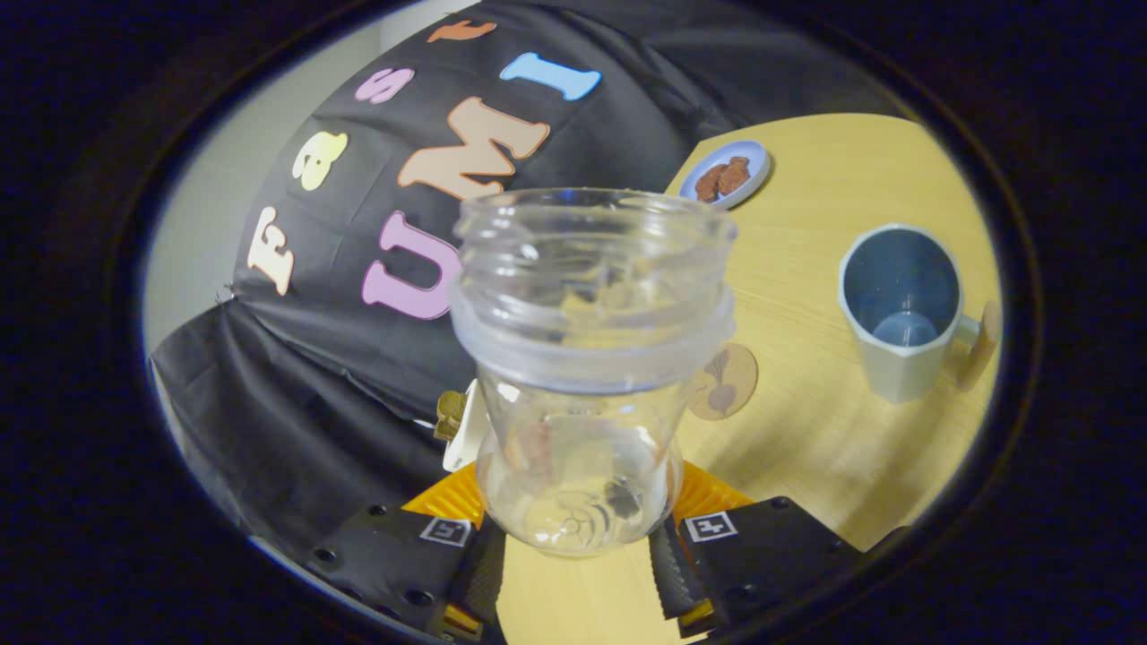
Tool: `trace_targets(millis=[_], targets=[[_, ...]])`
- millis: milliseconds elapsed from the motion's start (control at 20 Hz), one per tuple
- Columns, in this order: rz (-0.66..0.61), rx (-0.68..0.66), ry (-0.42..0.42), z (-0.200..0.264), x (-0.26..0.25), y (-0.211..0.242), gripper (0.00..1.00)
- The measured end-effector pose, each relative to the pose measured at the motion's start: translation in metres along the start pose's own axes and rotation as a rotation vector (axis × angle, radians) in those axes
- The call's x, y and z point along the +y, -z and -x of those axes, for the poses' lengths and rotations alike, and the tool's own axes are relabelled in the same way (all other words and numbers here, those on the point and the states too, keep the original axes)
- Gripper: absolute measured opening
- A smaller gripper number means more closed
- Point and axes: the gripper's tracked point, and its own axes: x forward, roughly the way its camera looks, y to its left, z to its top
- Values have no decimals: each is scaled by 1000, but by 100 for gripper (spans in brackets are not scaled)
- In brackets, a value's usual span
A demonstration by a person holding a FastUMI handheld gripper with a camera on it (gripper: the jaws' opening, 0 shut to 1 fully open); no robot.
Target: Take the bottle from table, then pour the juice into the cup, finally place the bottle on the coaster
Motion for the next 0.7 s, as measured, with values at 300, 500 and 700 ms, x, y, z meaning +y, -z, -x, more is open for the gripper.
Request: trace_targets(millis=[300,500,700], targets=[[-151,-1,-8,-15,7,-6,71],[-255,-37,-14,-15,7,-18,71],[-310,-63,-30,-18,8,-31,71]])
